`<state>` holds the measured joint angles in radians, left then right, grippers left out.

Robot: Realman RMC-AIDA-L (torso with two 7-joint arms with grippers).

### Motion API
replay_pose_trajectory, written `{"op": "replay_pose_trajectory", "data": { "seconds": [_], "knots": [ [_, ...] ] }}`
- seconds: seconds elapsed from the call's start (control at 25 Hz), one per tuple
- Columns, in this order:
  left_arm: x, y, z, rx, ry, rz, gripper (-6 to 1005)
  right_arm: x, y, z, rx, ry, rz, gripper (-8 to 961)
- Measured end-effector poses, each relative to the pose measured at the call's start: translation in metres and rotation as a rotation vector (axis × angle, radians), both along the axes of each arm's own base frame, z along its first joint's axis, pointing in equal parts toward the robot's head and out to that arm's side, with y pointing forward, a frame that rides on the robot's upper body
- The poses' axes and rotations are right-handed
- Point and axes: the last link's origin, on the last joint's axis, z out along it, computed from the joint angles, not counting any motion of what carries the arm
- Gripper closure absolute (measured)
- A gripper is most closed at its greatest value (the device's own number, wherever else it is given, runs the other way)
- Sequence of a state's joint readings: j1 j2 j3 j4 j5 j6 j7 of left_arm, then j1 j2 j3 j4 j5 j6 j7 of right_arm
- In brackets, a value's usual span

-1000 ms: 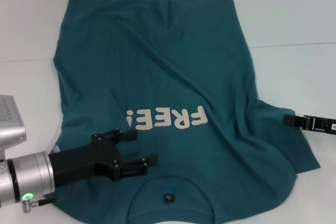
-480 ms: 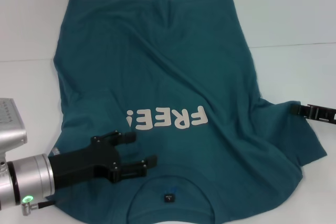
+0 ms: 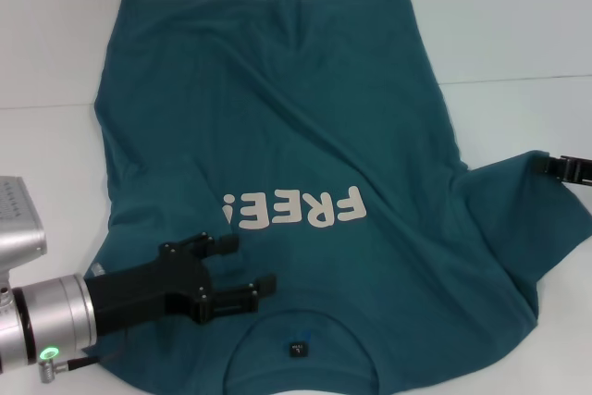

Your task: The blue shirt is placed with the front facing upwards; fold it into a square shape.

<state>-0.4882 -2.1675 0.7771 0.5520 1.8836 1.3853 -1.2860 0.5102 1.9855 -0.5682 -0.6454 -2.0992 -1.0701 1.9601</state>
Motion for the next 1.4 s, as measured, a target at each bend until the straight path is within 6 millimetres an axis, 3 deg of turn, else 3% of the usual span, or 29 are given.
{"op": "replay_pose_trajectory", "data": {
  "seconds": [0.6,1.04,1.4],
  "knots": [
    [-0.001,-0.001,-0.002,-0.001,-0.010,0.017,93,0.003,0.010,0.021,0.052,-0.054,-0.005,941],
    [0.000,0.000,-0.002,-0.001,-0.010,0.015,93,-0.002,0.012,0.018,0.044,-0.056,0.011,942],
    [0.001,0.001,-0.002,-0.005,-0.014,0.019,93,-0.002,0.000,0.013,-0.010,-0.041,0.049,941]
  ]
}}
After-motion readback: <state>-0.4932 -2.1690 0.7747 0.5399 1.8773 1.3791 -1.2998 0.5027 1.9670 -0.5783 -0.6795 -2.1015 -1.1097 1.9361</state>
